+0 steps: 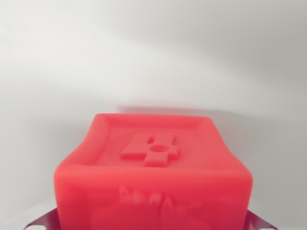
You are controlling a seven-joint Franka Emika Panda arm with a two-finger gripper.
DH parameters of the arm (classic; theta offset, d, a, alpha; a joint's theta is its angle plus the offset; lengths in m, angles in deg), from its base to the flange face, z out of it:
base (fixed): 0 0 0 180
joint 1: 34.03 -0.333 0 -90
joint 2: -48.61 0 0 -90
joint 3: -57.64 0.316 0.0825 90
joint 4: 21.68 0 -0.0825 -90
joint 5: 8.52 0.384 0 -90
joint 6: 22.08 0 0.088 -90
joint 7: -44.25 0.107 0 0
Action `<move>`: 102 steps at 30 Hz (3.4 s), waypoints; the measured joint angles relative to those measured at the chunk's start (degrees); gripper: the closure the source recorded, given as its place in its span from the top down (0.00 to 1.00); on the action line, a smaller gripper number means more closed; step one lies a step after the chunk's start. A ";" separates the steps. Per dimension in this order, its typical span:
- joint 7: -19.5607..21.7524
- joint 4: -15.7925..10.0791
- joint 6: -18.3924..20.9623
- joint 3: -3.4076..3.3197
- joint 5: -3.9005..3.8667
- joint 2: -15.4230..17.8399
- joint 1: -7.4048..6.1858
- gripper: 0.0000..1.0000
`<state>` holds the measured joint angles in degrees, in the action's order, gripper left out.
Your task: Destack cube
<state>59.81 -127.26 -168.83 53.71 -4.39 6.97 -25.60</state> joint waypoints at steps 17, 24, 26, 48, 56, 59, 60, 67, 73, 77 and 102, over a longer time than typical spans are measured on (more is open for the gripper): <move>0.00 0.66 -1.02 0.30 0.00 -1.61 0.27 0.00; 0.00 0.68 -1.03 0.32 0.00 -1.63 0.29 1.00; 0.00 0.68 -1.03 0.32 0.00 -1.63 0.29 1.00; 0.00 0.71 -1.15 0.34 0.00 -1.80 0.30 1.00; 0.00 0.70 -1.12 0.33 0.00 -1.76 0.29 1.00; 0.00 0.63 -1.00 0.33 0.00 -1.52 0.29 1.00; 0.00 0.59 -0.94 0.33 0.00 -1.38 0.29 1.00; 0.00 0.20 -0.03 0.27 0.00 0.06 0.26 1.00; 0.01 -0.48 1.19 0.14 -0.02 1.95 0.17 1.00; 0.02 -0.89 2.38 -0.02 -0.05 3.56 0.04 1.00; 0.34 -1.83 11.89 -1.11 -0.68 14.11 -0.79 1.00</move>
<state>60.15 -129.08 -156.94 52.60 -5.07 21.08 -26.40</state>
